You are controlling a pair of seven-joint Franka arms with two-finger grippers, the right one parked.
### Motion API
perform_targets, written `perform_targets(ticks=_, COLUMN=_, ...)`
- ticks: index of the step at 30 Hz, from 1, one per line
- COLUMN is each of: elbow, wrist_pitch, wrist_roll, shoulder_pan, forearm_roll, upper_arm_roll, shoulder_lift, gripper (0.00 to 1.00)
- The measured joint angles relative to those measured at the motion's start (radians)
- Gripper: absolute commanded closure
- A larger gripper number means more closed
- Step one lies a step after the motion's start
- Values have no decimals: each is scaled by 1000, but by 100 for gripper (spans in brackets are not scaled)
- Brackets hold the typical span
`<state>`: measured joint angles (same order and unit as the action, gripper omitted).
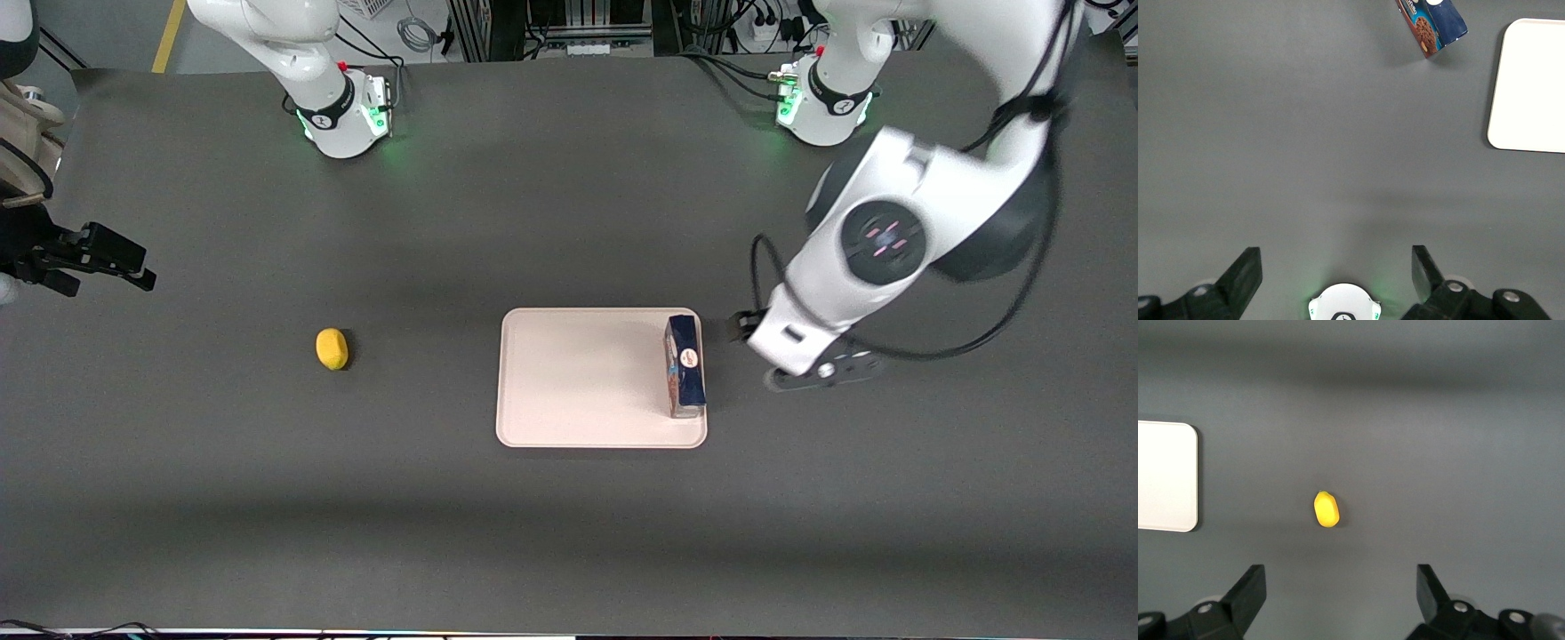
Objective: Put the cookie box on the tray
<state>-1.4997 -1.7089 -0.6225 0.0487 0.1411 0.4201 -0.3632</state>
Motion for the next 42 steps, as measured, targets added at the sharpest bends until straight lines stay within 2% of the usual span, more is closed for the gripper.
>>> perform_targets(ticks=5, elbow=87, wrist_pitch=168, wrist_roll=22, shoulder_pan=-4, forearm_roll=-21, upper_arm_roll=-63, shoulder_lift=95, gripper=0)
perform_targets(ticks=10, elbow=172, wrist_pitch=335, wrist_roll=119, shoulder_pan=-9, forearm_roll=-24, upper_arm_roll=-143, shoulder_lift=160, gripper=0)
perform_targets(ticks=17, elbow=174, wrist_pitch=440, wrist_roll=330, shoulder_pan=-31, forearm_roll=-27, upper_arm_roll=-262, shoulder_lift=264, gripper=0)
perform_targets(ticks=20, elbow=122, wrist_pitch=437, wrist_roll=414, shoulder_pan=-33, forearm_roll=-30, upper_arm_roll=-317, shoulder_lift=316, gripper=0)
perform_targets(ticks=24, elbow=-18, wrist_pitch=359, wrist_roll=476, shoulder_pan=-36, forearm_roll=-38, upper_arm_roll=-370, shoulder_lift=403, gripper=0)
perform_targets(ticks=33, elbow=-400, wrist_pitch=125, wrist_roll=488, shoulder_pan=-37, forearm_roll=-43, upper_arm_roll=-403, shoulder_lift=608, gripper=0)
perform_targets(ticks=37, elbow=-460, wrist_pitch=90, wrist_roll=488, shoulder_pan=-37, forearm_roll=-66, upper_arm_roll=-406, shoulder_lift=647, gripper=0)
perform_targets(ticks=42, elbow=-466, wrist_pitch=87, wrist_roll=488, shoulder_pan=-37, forearm_roll=-85, upper_arm_roll=-406, shoulder_lift=659, gripper=0)
